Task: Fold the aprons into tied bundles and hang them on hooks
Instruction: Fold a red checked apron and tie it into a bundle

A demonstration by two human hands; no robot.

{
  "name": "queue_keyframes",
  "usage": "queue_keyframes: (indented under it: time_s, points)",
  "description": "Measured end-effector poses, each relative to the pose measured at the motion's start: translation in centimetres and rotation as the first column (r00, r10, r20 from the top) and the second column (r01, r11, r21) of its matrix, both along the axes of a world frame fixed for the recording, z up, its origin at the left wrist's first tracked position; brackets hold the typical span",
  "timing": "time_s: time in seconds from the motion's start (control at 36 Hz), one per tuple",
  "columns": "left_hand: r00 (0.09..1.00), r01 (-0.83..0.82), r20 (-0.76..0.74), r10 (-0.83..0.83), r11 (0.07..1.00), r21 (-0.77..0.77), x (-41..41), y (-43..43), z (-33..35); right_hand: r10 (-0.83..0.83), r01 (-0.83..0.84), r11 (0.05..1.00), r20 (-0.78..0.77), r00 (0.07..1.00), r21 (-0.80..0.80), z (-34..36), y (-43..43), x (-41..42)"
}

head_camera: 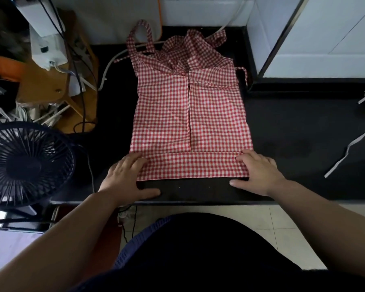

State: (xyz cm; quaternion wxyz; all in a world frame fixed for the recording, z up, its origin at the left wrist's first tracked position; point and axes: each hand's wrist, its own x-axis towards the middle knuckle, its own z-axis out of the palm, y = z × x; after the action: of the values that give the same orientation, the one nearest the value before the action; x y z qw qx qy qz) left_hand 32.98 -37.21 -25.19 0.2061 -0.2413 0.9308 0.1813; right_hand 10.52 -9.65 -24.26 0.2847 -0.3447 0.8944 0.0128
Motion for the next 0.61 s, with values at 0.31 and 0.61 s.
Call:
queue_keyframes:
  time_s: [0.31, 0.61]
  points:
    - [0.957, -0.187, -0.193, 0.218, 0.969, 0.164, -1.1, -1.8, 0.4, -0.221, 0.242, 0.958, 0.140, 0.965, -0.153, 1.2, -0.3, -1.4]
    - [0.632, -0.559, -0.104, 0.768, 0.544, 0.626, -1.3, -1.8, 1.2, -0.451, 0.688, 0.698, 0.623, 0.639, -0.199, 2.8, 0.2, -1.7]
